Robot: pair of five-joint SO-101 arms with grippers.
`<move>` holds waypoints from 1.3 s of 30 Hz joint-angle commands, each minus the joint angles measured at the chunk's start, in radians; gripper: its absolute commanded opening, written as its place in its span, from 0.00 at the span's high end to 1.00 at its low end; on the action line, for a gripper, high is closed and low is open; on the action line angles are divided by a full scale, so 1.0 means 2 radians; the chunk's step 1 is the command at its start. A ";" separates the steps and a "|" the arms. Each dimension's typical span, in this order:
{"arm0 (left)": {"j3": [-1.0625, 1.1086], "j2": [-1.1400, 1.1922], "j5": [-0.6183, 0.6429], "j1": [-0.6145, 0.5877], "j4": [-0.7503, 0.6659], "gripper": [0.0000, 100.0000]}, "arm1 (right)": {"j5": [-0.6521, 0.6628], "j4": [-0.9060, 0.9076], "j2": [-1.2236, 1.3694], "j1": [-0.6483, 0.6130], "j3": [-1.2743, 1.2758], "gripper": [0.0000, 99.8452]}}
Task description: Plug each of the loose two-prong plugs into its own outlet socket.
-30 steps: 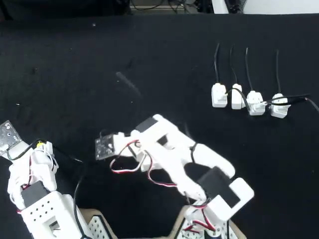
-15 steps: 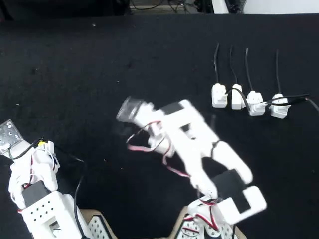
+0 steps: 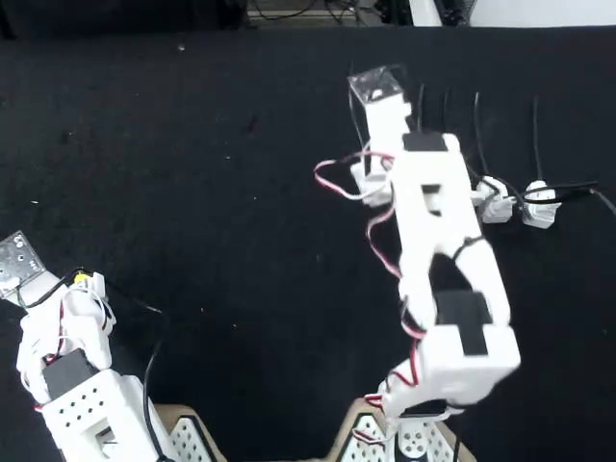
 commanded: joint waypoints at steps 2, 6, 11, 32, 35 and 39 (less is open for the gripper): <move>-0.028 -0.005 0.003 0.007 -0.010 0.87 | -0.006 -0.014 0.072 0.009 -0.076 0.99; -0.028 -0.005 0.003 0.007 -0.010 0.87 | -0.054 -0.013 0.120 0.013 -0.078 0.99; -0.028 -0.005 0.003 0.007 -0.010 0.87 | -0.081 0.008 0.123 0.019 -0.082 0.86; -0.029 -0.005 0.003 0.011 -0.006 0.88 | -0.066 0.097 -0.290 -0.039 0.009 0.95; -0.028 -0.005 0.000 0.046 0.002 0.98 | -0.070 0.064 -0.378 -0.038 0.090 0.99; -0.031 -0.005 -0.001 0.108 0.028 0.97 | -0.065 0.023 -0.503 -0.038 0.221 0.98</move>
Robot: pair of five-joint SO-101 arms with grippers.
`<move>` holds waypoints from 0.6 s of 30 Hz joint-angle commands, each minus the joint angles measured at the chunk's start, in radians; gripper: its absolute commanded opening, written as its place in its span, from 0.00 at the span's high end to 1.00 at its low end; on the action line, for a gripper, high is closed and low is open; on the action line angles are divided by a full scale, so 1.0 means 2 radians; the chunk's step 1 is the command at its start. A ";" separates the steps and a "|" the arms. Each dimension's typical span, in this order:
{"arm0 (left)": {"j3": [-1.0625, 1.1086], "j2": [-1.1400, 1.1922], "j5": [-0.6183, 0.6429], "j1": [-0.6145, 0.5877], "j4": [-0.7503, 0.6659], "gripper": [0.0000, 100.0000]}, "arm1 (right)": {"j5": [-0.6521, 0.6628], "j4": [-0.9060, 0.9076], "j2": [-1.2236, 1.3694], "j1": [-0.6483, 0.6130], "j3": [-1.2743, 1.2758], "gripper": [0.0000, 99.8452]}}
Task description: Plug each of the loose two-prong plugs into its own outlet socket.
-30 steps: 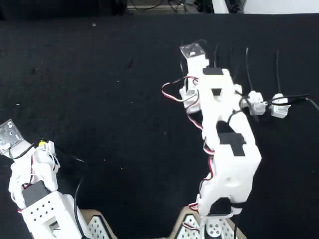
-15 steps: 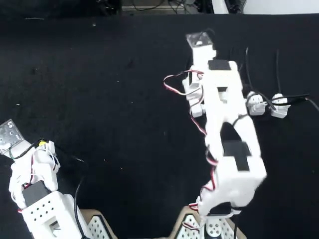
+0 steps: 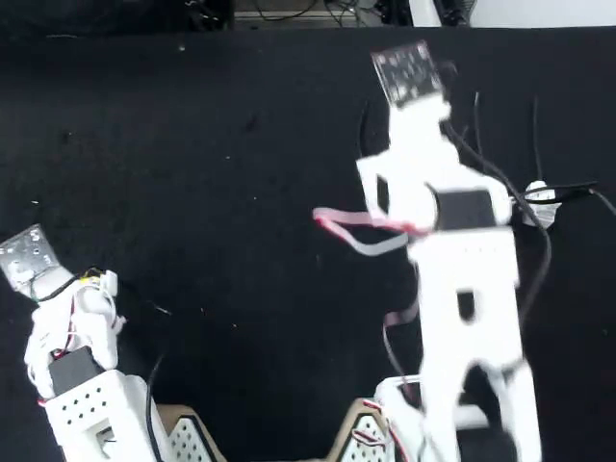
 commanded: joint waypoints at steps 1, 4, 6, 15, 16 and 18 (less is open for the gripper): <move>-0.028 -0.005 -0.002 0.077 0.015 0.97 | 0.001 -0.063 -0.156 -0.008 0.139 0.98; -0.026 -0.005 -0.002 0.116 0.015 0.96 | 0.001 -0.117 -0.221 -0.008 0.258 0.98; -0.019 -0.005 -0.002 0.132 0.012 0.96 | -0.003 -0.123 -0.264 -0.008 0.320 0.98; -0.016 -0.005 -0.001 0.175 0.016 0.96 | -0.102 -0.101 -0.496 -0.017 0.476 0.98; -0.018 -0.005 -0.001 0.172 0.016 0.96 | -0.102 -0.087 -0.520 -0.024 0.486 0.98; -0.018 -0.005 -0.001 0.164 0.016 0.96 | -0.102 -0.062 -0.560 -0.031 0.501 0.98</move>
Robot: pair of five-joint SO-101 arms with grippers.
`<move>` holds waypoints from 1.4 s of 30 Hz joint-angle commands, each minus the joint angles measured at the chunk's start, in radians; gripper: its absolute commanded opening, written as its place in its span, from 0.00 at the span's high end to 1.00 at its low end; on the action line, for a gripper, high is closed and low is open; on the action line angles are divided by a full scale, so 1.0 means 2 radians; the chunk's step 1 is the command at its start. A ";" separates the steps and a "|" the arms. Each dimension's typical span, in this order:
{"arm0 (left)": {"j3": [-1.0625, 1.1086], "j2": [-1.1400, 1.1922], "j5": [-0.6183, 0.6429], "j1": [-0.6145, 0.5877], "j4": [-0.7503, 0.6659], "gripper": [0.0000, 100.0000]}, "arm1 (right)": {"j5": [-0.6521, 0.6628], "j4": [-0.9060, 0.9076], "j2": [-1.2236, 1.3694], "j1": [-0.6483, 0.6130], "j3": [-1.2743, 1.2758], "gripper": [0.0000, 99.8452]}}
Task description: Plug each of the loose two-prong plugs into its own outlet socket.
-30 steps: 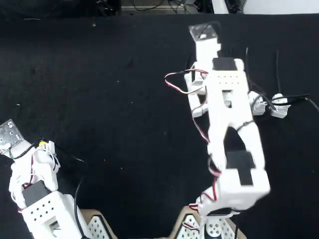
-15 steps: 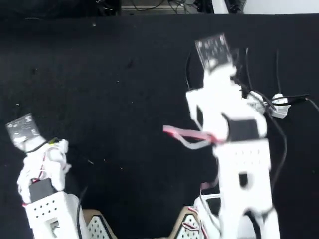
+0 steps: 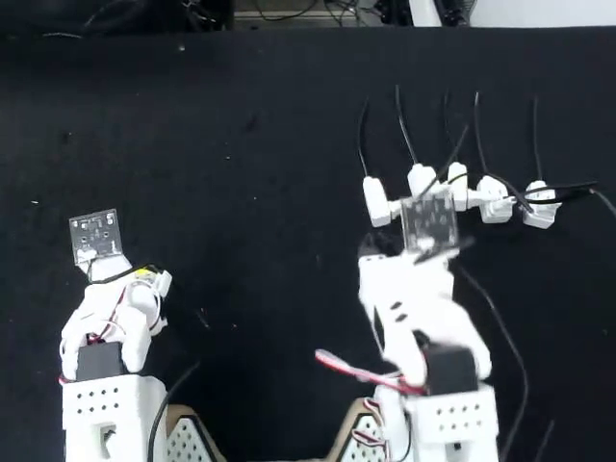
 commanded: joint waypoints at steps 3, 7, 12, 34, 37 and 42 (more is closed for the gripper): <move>-0.016 -0.005 -0.001 -0.006 0.002 0.96 | -0.007 0.046 -0.143 -0.017 0.051 0.98; -0.014 -0.005 0.001 0.032 0.020 0.96 | -0.007 0.043 -0.186 -0.017 0.097 0.98; 0.012 -0.005 -0.001 0.112 0.036 0.96 | -0.005 0.038 -0.178 -0.017 0.137 0.98; 0.069 -0.005 0.002 0.089 0.037 0.96 | -0.004 0.160 -0.183 -0.017 0.171 0.98; 0.071 -0.018 0.001 0.092 0.040 0.96 | -0.004 0.160 -0.183 -0.017 0.171 0.98; 0.079 -0.095 0.002 0.088 0.074 0.96 | -0.004 0.160 -0.183 -0.017 0.171 0.98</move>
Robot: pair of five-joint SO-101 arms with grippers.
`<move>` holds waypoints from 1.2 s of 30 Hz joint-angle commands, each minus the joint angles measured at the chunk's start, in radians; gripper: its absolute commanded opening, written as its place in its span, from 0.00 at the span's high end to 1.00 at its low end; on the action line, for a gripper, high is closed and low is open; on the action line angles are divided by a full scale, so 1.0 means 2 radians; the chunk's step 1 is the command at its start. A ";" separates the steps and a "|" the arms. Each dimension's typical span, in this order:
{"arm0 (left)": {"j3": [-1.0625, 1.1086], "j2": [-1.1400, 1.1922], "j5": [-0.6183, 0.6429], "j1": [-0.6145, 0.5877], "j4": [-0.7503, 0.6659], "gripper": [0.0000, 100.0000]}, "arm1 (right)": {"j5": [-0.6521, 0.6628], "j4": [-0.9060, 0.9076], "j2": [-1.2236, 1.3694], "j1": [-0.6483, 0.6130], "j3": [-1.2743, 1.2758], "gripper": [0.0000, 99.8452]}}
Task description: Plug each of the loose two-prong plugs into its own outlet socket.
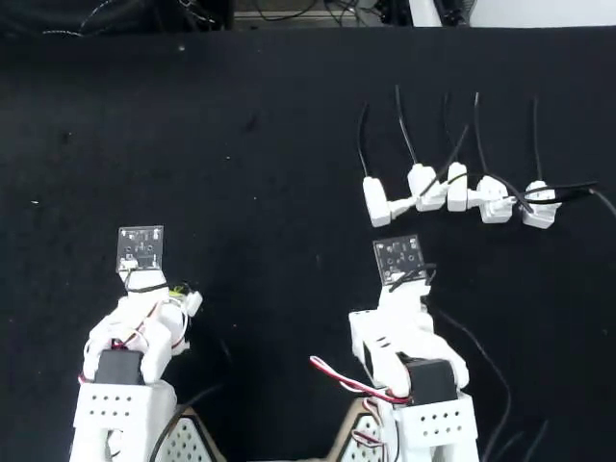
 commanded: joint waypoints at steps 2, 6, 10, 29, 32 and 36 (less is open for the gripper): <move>0.010 -0.091 0.002 -0.006 0.082 0.96 | -0.001 0.010 -0.047 -0.005 0.000 0.98; 0.009 -0.130 0.002 -0.003 0.176 0.96 | -0.001 0.010 -0.047 -0.002 0.000 0.98; 0.009 -0.127 0.002 -0.007 0.175 0.96 | -0.001 0.010 -0.047 0.049 0.000 0.98; 0.009 -0.127 0.002 -0.006 0.175 0.96 | -0.001 0.010 -0.047 0.084 0.000 0.98; 0.009 -0.127 0.002 -0.006 0.175 0.96 | -0.001 0.010 -0.047 0.084 0.000 0.98; 0.009 -0.127 0.002 -0.006 0.175 0.96 | -0.001 0.010 -0.047 0.084 0.000 0.98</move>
